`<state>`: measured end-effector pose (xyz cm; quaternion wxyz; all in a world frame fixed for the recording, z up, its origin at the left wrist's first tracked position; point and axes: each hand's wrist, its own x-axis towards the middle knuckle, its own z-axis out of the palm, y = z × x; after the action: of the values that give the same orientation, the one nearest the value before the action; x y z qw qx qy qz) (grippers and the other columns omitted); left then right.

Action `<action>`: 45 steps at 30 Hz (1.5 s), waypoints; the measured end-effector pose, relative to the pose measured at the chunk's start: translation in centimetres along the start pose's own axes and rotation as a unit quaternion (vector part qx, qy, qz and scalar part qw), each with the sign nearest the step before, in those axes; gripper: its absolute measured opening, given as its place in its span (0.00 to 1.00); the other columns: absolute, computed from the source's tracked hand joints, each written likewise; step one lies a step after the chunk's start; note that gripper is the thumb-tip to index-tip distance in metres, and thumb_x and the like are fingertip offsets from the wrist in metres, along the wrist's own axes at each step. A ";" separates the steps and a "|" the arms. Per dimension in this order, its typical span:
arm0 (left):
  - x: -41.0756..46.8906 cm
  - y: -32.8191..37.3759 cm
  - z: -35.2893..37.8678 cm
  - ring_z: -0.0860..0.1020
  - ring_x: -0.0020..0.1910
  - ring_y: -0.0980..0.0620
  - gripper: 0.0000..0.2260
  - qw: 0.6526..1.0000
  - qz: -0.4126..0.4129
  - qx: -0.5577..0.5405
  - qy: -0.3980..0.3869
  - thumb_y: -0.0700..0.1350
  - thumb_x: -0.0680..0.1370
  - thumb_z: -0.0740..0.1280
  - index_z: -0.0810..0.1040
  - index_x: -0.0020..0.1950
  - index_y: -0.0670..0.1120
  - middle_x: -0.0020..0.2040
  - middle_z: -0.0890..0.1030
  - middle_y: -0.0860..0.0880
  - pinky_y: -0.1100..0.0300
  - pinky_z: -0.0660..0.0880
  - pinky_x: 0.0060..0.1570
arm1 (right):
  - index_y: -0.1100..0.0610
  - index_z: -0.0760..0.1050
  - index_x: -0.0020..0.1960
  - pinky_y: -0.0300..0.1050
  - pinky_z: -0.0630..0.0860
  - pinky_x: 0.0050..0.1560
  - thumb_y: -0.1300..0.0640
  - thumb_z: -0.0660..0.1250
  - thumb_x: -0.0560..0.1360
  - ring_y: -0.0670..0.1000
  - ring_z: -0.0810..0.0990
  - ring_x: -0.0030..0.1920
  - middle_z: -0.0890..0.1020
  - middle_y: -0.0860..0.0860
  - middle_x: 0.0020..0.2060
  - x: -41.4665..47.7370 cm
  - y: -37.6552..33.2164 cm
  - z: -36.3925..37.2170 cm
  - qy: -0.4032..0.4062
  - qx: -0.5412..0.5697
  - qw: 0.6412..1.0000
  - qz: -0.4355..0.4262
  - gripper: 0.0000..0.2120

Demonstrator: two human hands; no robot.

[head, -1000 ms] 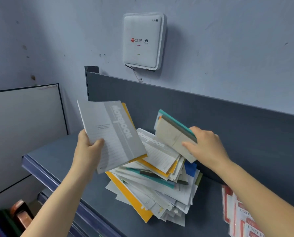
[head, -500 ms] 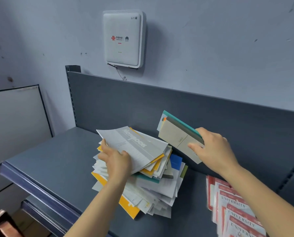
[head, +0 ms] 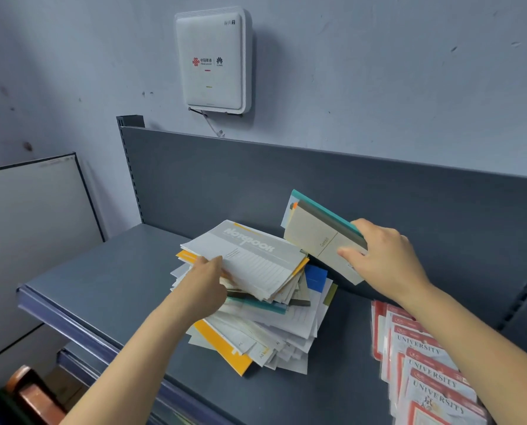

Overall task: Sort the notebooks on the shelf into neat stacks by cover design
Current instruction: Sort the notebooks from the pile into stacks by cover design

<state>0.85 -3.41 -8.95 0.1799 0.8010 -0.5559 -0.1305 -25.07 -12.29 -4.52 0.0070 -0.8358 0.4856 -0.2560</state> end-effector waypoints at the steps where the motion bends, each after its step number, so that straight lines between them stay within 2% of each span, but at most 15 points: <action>1: 0.0 -0.3 -0.1 0.70 0.55 0.48 0.20 0.995 0.038 0.093 0.022 0.43 0.78 0.64 0.67 0.69 0.47 0.60 0.67 0.48 0.58 0.72 0.55 | 0.55 0.69 0.61 0.47 0.82 0.48 0.49 0.66 0.76 0.54 0.81 0.55 0.79 0.52 0.59 0.0 0.0 0.0 -0.001 0.002 1.000 0.000 0.17; 4: 0.6 -0.7 -0.6 0.63 0.63 0.49 0.35 0.948 0.187 0.243 0.082 0.59 0.73 0.70 0.58 0.76 0.57 0.65 0.63 0.50 0.57 0.63 0.63 | 0.55 0.70 0.61 0.47 0.82 0.48 0.49 0.66 0.76 0.54 0.81 0.54 0.80 0.52 0.59 -0.1 0.3 -0.1 0.001 0.001 1.000 -0.001 0.17; 7: 2.0 -0.1 -0.1 0.52 0.77 0.46 0.38 0.914 0.294 0.273 0.064 0.63 0.71 0.69 0.56 0.77 0.59 0.77 0.56 0.51 0.49 0.50 0.74 | 0.55 0.69 0.62 0.46 0.81 0.48 0.49 0.66 0.77 0.54 0.81 0.55 0.79 0.52 0.60 -0.3 0.5 -0.4 0.001 0.001 1.000 0.005 0.17; 9: 2.7 0.7 0.7 0.53 0.77 0.46 0.38 0.908 0.311 0.277 0.042 0.65 0.72 0.67 0.57 0.77 0.57 0.78 0.57 0.51 0.50 0.50 0.75 | 0.55 0.69 0.62 0.46 0.81 0.49 0.49 0.66 0.76 0.54 0.80 0.56 0.79 0.52 0.60 -0.6 0.8 -0.5 0.002 -0.001 1.000 0.009 0.17; 14: 4.1 1.6 1.3 0.71 0.68 0.46 0.33 0.916 0.342 0.210 0.028 0.64 0.73 0.67 0.67 0.73 0.49 0.70 0.72 0.50 0.55 0.67 0.66 | 0.55 0.69 0.62 0.45 0.81 0.48 0.49 0.65 0.76 0.54 0.80 0.56 0.78 0.52 0.61 -1.3 1.9 -1.0 -0.001 -0.001 1.000 0.026 0.18; 21: 6.4 3.1 -0.2 0.78 0.52 0.44 0.25 0.918 0.312 0.242 0.022 0.65 0.77 0.55 0.71 0.68 0.53 0.54 0.81 0.48 0.54 0.73 0.53 | 0.55 0.69 0.63 0.44 0.81 0.48 0.48 0.66 0.76 0.54 0.79 0.59 0.77 0.52 0.63 -2.3 3.4 -1.5 0.002 0.012 0.999 0.050 0.19; 24: 6.6 2.8 -1.5 0.76 0.39 0.44 0.12 0.955 0.266 0.114 0.058 0.61 0.77 0.62 0.77 0.51 0.55 0.36 0.77 0.50 0.56 0.70 0.39 | 0.55 0.69 0.62 0.42 0.81 0.43 0.49 0.67 0.75 0.54 0.79 0.59 0.77 0.52 0.63 -2.8 4.3 -1.8 0.007 0.033 0.997 0.063 0.19; 26: 6.6 2.7 -2.3 0.73 0.33 0.48 0.12 0.969 0.226 0.026 0.093 0.58 0.77 0.65 0.70 0.36 0.56 0.30 0.73 0.52 0.57 0.68 0.33 | 0.55 0.70 0.61 0.38 0.79 0.38 0.50 0.68 0.74 0.54 0.80 0.58 0.77 0.52 0.62 -3.0 4.8 -2.0 0.013 0.045 0.996 0.071 0.19; 28: 6.3 2.5 -2.2 0.69 0.29 0.51 0.14 0.970 0.214 0.001 0.119 0.57 0.76 0.67 0.67 0.33 0.55 0.27 0.70 0.54 0.58 0.65 0.29 | 0.55 0.70 0.61 0.36 0.78 0.36 0.50 0.68 0.74 0.54 0.80 0.57 0.77 0.51 0.62 -3.1 5.2 -1.9 0.014 0.056 0.995 0.078 0.18; 30: 5.7 2.4 -1.3 0.70 0.29 0.48 0.12 0.957 0.241 0.040 0.158 0.60 0.74 0.65 0.75 0.40 0.53 0.26 0.72 0.54 0.59 0.66 0.31 | 0.54 0.70 0.60 0.36 0.78 0.35 0.50 0.68 0.74 0.54 0.81 0.57 0.77 0.51 0.62 -3.2 5.5 -1.7 0.010 0.062 0.995 0.083 0.18; 33: 5.5 2.3 0.0 0.80 0.37 0.44 0.27 0.939 0.289 0.112 0.150 0.67 0.68 0.62 0.80 0.54 0.49 0.40 0.84 0.51 0.58 0.76 0.41 | 0.54 0.70 0.60 0.34 0.77 0.34 0.50 0.68 0.74 0.53 0.81 0.56 0.78 0.50 0.62 -3.4 5.9 -1.3 0.001 0.069 0.994 0.082 0.17; 35: 6.0 2.4 0.6 0.81 0.49 0.46 0.27 0.936 0.300 0.152 0.105 0.63 0.69 0.69 0.78 0.62 0.49 0.52 0.84 0.50 0.58 0.74 0.49 | 0.54 0.70 0.60 0.32 0.75 0.34 0.50 0.68 0.74 0.53 0.81 0.57 0.78 0.50 0.62 -3.4 6.1 -1.2 -0.003 0.075 0.994 0.079 0.17; 39: 6.4 2.0 1.1 0.74 0.63 0.46 0.36 0.940 0.288 0.180 0.017 0.63 0.66 0.74 0.72 0.70 0.49 0.62 0.79 0.48 0.57 0.70 0.61 | 0.54 0.70 0.61 0.33 0.76 0.36 0.49 0.68 0.74 0.53 0.81 0.56 0.78 0.50 0.62 -3.4 6.6 -1.0 -0.008 0.081 0.994 0.068 0.18; 42: 6.3 1.4 1.1 0.71 0.67 0.47 0.39 0.949 0.261 0.176 -0.003 0.62 0.66 0.75 0.68 0.73 0.50 0.68 0.74 0.50 0.58 0.68 0.65 | 0.54 0.70 0.61 0.32 0.76 0.36 0.49 0.68 0.74 0.53 0.81 0.56 0.78 0.49 0.61 -3.3 7.0 -0.9 -0.014 0.087 0.994 0.059 0.18; 45: 5.9 1.2 1.1 0.74 0.63 0.49 0.32 0.948 0.269 0.169 0.005 0.58 0.70 0.73 0.70 0.72 0.50 0.67 0.74 0.51 0.60 0.70 0.61 | 0.53 0.70 0.60 0.33 0.76 0.37 0.49 0.68 0.74 0.52 0.81 0.56 0.78 0.49 0.62 -3.2 7.6 -0.7 -0.026 0.093 0.994 0.049 0.18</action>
<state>1.41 -9.47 -9.42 0.0727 0.6409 -0.7639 0.0225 -32.76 -13.51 -7.22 0.1097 -0.8131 0.5000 -0.2771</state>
